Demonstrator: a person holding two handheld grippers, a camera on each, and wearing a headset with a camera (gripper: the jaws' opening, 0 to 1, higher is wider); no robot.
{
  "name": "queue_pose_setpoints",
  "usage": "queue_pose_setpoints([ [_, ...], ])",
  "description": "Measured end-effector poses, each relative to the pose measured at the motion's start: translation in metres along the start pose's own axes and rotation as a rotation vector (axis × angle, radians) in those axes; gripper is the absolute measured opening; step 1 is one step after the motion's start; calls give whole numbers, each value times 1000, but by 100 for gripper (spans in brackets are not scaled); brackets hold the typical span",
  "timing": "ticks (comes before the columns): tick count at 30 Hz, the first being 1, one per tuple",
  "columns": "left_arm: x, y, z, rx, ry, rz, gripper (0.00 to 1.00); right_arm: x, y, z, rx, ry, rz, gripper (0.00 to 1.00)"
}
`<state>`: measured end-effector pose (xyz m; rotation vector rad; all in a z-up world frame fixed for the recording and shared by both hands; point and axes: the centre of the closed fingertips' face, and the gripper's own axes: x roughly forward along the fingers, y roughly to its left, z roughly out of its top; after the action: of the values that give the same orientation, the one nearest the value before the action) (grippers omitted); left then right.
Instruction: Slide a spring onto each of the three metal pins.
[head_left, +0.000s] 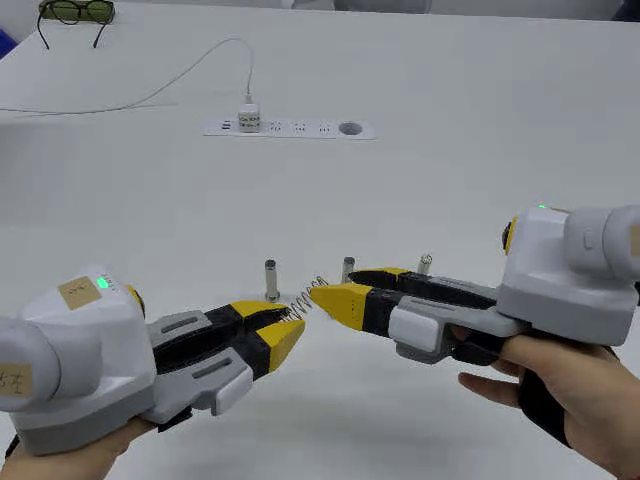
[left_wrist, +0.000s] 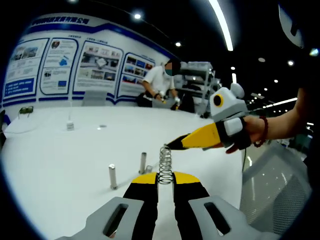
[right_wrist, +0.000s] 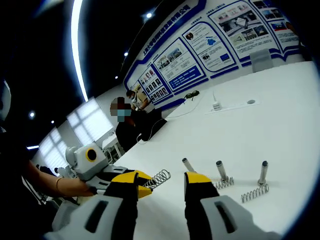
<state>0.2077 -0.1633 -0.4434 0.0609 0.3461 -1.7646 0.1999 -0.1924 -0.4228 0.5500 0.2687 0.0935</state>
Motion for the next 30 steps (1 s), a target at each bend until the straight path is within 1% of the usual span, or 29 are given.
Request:
queue_pose_setpoints([
  [2, -1, -3, 2, 0, -10, -8, 10, 1, 3, 0, 31, -11, 15, 33],
  [5, -2, -5, 5, 7, -20, -15, 10, 3, 3, -2, 53, -10, 19, 32],
  [8, -3, -8, 8, 12, -35, -27, 10, 3, 5, 0, 86, -26, 30, 29],
  [11, -3, -10, 11, 31, -44, -28, 10, 3, 7, -1, 115, -26, 42, 26],
  [13, -3, -12, 12, 32, -49, -32, 10, 3, 8, -2, 133, -28, 50, 25],
  [14, -3, -12, 12, 32, -52, -33, 10, 3, 10, -2, 162, -29, 68, 23],
  [15, -4, -12, 12, 33, -52, -35, 10, 3, 10, -3, 174, -27, 71, 21],
  [18, -4, -13, 12, 33, -49, -37, 10, 4, 10, -3, 175, -28, 72, 18],
  [21, -4, -13, 11, 28, -49, -38, 10, 4, 12, -3, 190, -30, 84, 15],
  [24, -5, -13, 11, 31, -45, -38, 10, 4, 13, -3, 193, -32, 97, 14],
  [28, -4, -15, 9, 55, -20, -38, 10, 4, 19, -4, 179, -22, 126, 13],
  [30, -4, -15, 8, 50, -14, -40, 10, 4, 20, -5, 161, -22, 130, 13],
])
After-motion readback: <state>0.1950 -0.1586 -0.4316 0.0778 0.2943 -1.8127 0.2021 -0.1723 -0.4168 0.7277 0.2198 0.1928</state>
